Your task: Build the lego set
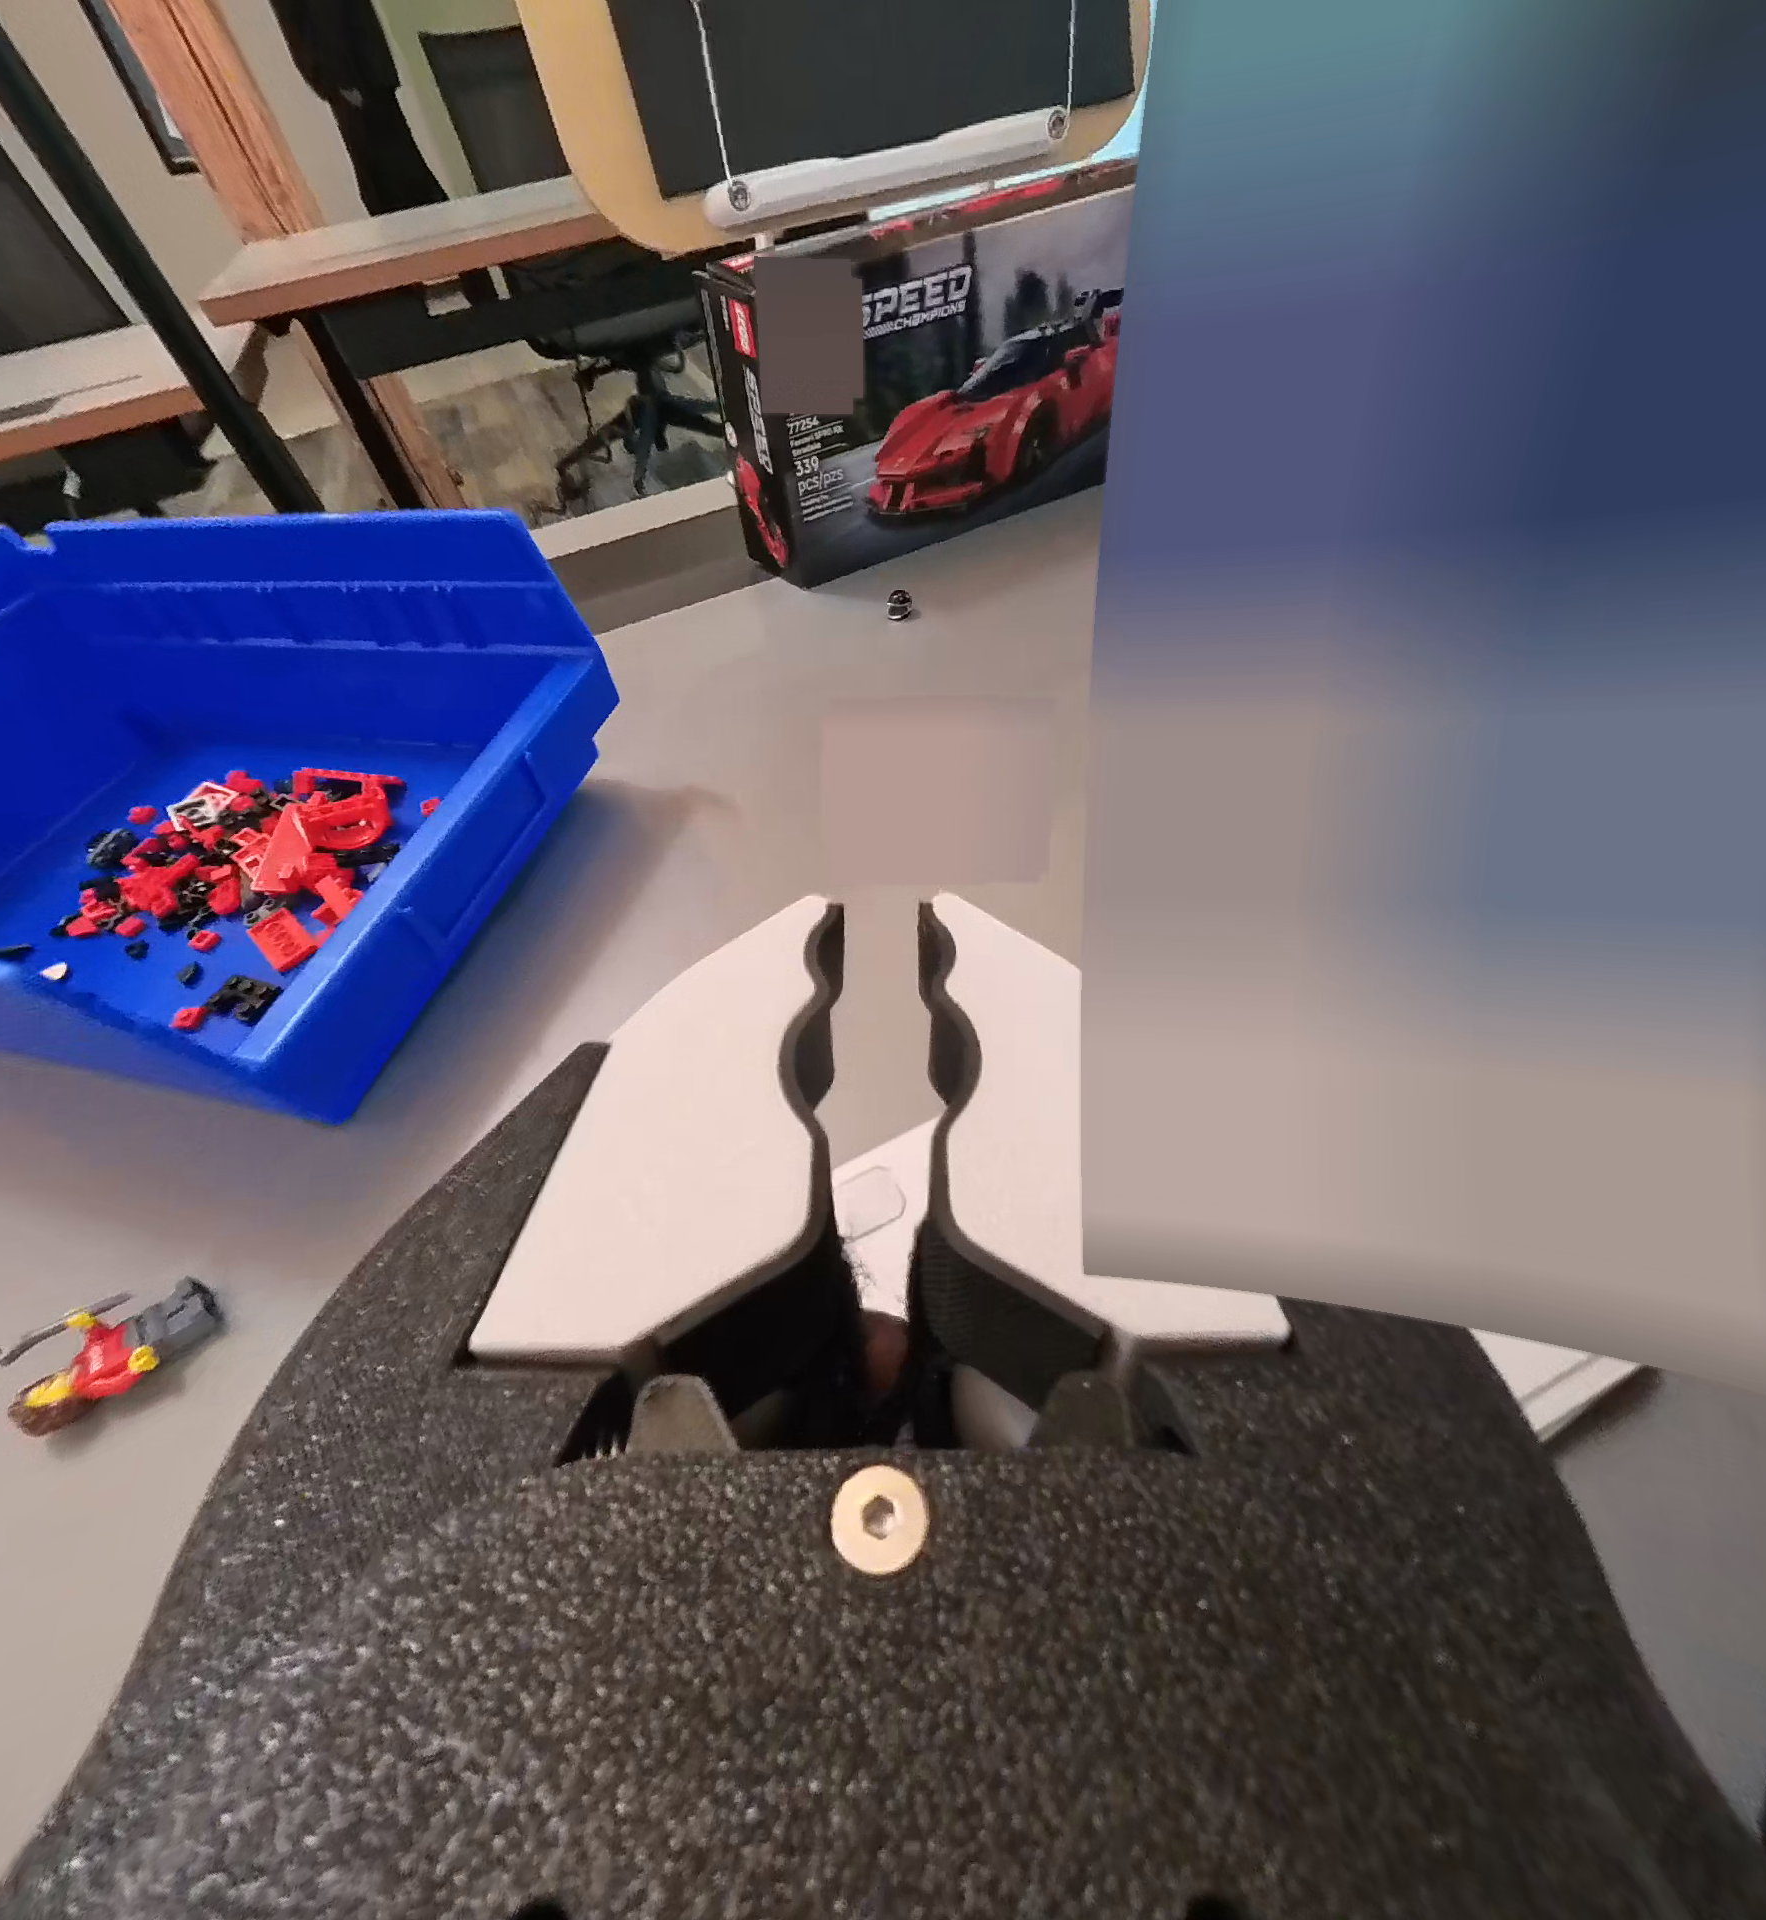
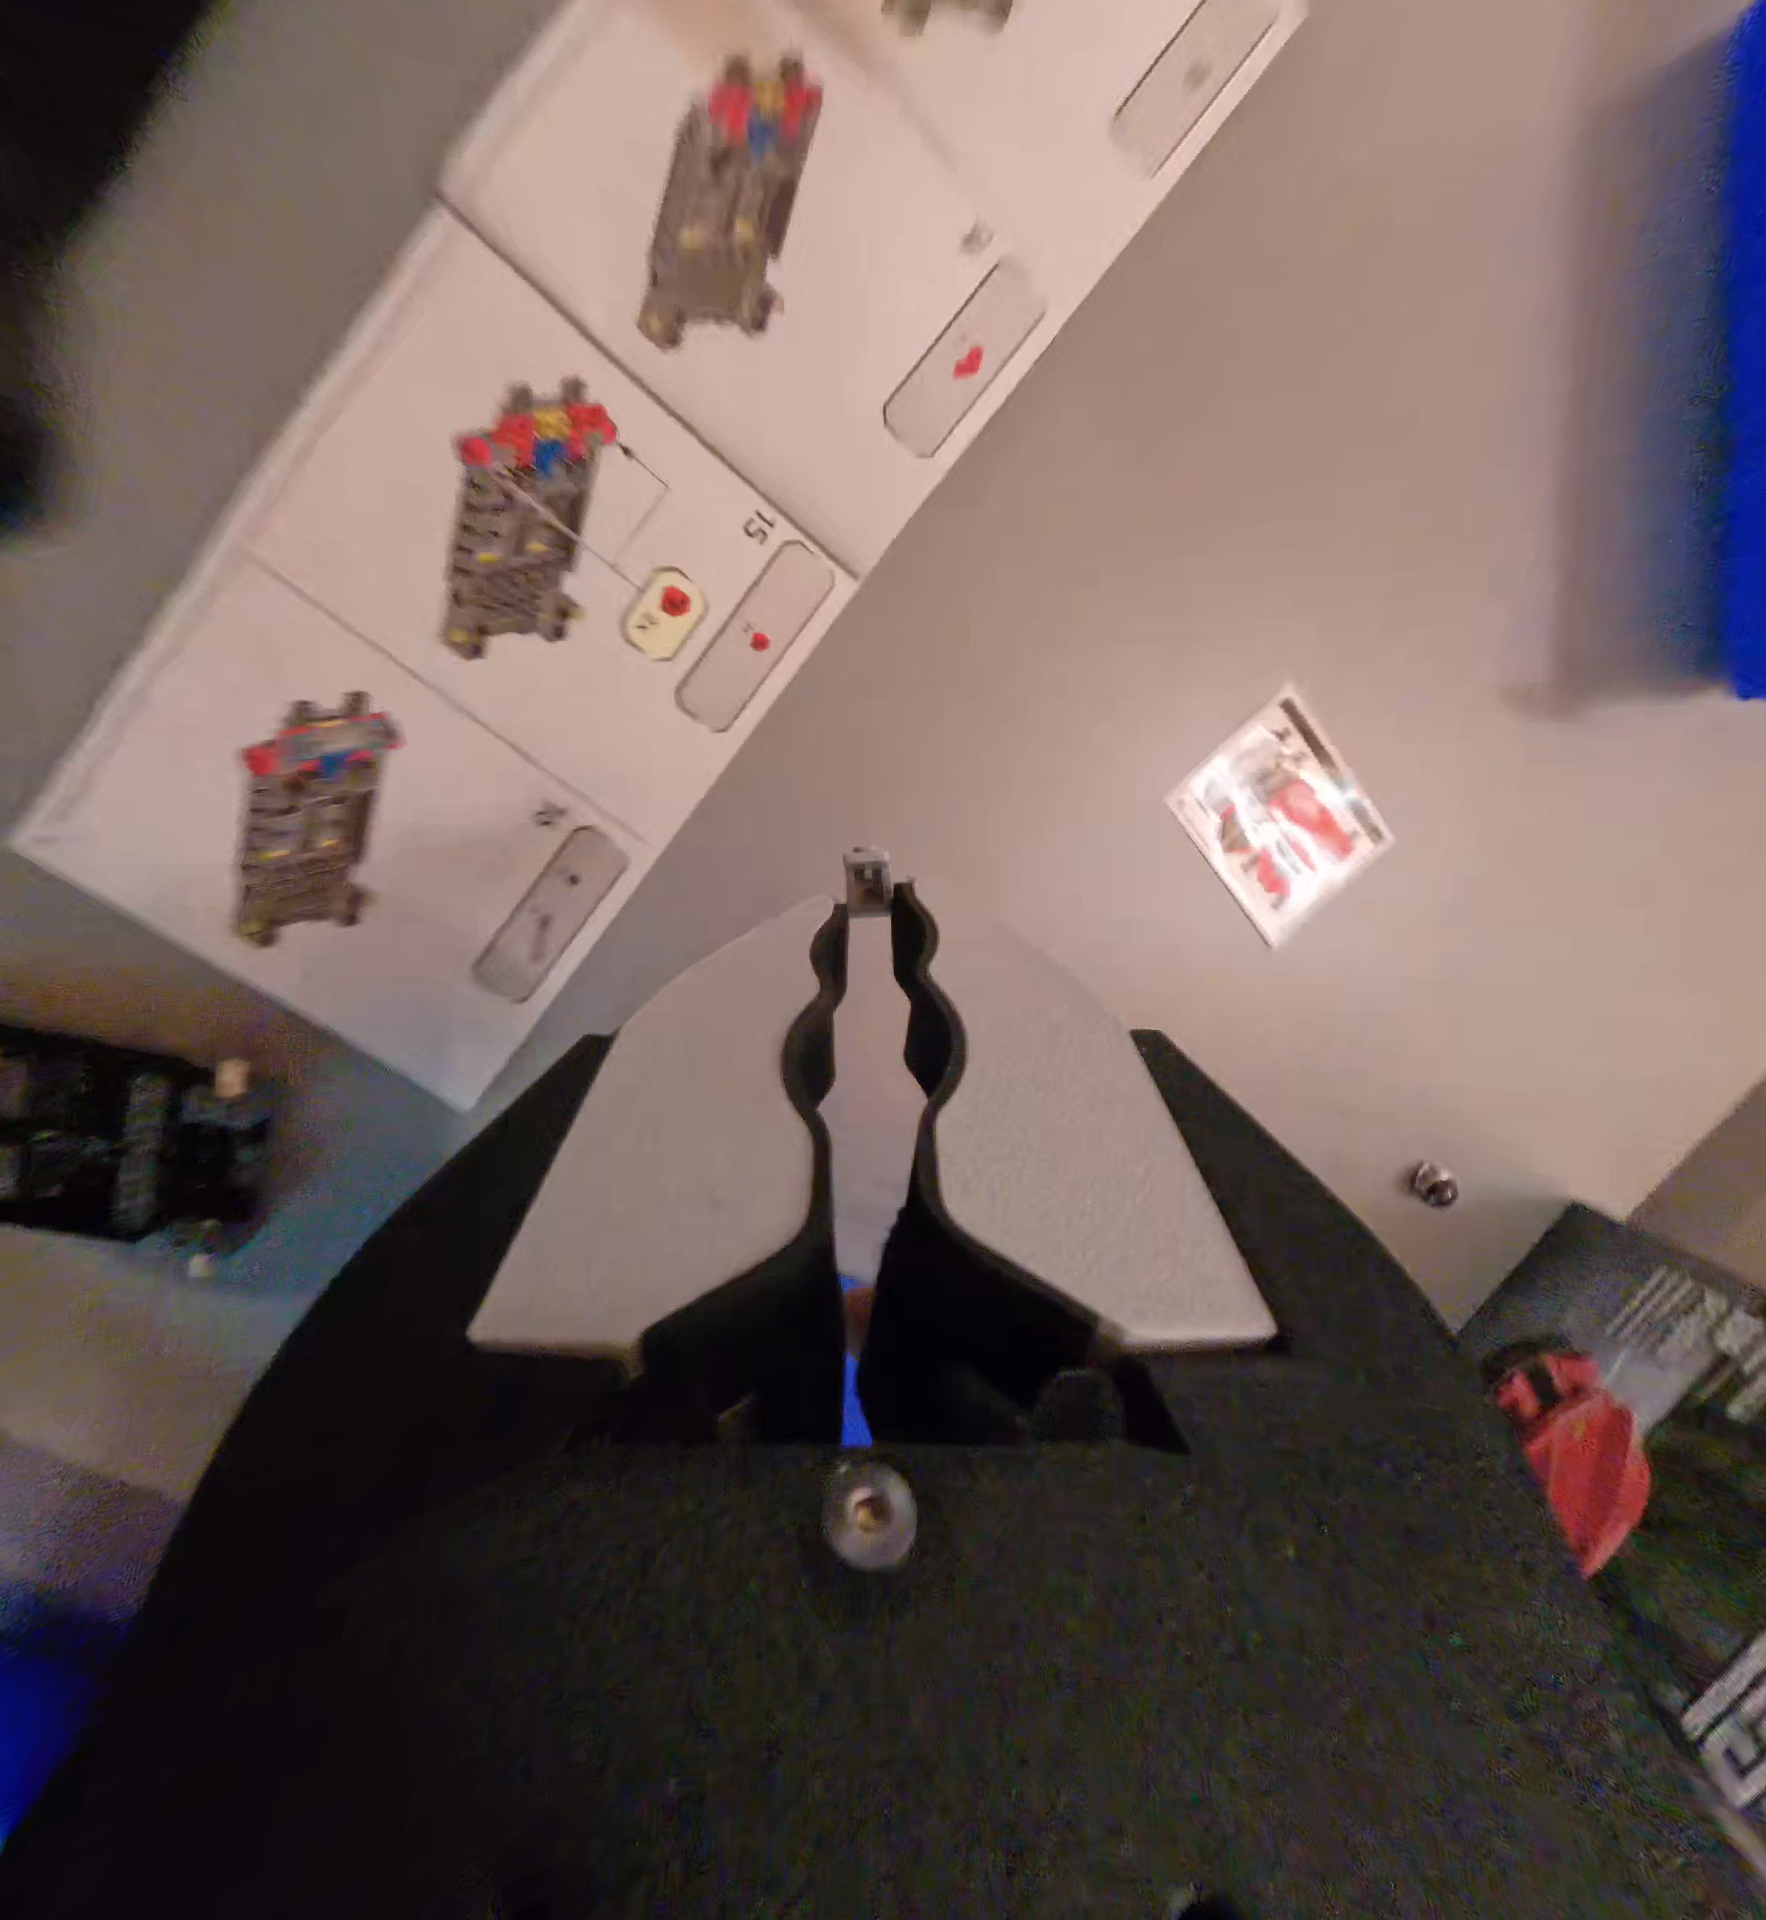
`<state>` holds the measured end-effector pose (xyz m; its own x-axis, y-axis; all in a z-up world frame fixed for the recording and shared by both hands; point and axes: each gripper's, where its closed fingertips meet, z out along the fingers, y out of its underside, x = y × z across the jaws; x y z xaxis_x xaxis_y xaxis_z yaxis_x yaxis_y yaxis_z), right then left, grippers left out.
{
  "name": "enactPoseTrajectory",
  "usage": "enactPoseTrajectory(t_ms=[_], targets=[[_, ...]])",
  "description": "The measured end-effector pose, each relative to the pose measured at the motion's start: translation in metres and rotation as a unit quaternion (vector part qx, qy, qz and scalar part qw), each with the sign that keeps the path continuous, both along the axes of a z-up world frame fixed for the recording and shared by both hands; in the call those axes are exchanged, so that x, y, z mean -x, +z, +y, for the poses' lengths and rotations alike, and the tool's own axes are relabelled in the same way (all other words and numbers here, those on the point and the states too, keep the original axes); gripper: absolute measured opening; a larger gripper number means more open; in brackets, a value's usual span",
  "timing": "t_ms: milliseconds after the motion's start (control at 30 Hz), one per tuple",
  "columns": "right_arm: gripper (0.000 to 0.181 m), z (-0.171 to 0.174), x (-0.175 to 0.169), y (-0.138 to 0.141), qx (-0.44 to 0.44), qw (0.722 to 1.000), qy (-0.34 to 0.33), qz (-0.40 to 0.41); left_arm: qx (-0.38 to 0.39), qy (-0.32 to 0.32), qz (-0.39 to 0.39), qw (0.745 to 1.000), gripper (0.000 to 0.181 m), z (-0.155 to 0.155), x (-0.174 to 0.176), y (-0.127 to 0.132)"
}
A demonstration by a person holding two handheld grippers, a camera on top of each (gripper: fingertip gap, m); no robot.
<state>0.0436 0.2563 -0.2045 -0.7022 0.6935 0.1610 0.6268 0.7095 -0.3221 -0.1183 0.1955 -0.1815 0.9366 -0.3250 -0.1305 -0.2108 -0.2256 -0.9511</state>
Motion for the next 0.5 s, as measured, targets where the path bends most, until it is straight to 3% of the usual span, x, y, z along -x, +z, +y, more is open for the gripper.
enactPoseTrajectory(t_ms=[33, 233, 400, 500], targets=[[0.008, -0.002, 0.01, -0.015, -0.023, 0.999, 0.004, -0.024, -0.002, 0.004, 0.004, 1.0, 0.013, -0.004, 0.002, -0.001], [0.008, -0.015, 0.03, -0.072, -0.041, 0.991, -0.001, -0.128, 0.014, 0.021, 0.015, 1.0, 0.014, -0.026, 0.024, -0.012], [0.008, -0.016, 0.03, -0.086, -0.006, 0.99, -0.017, -0.14, 0.043, 0.119, 0.047, 0.991, 0.015, -0.036, 0.079, -0.02], [0.017, -0.016, 0.028, -0.09, 0.012, 0.989, -0.037, -0.146, 0.031, 0.114, 0.035, 0.992, 0.015, -0.038, 0.086, -0.017]])
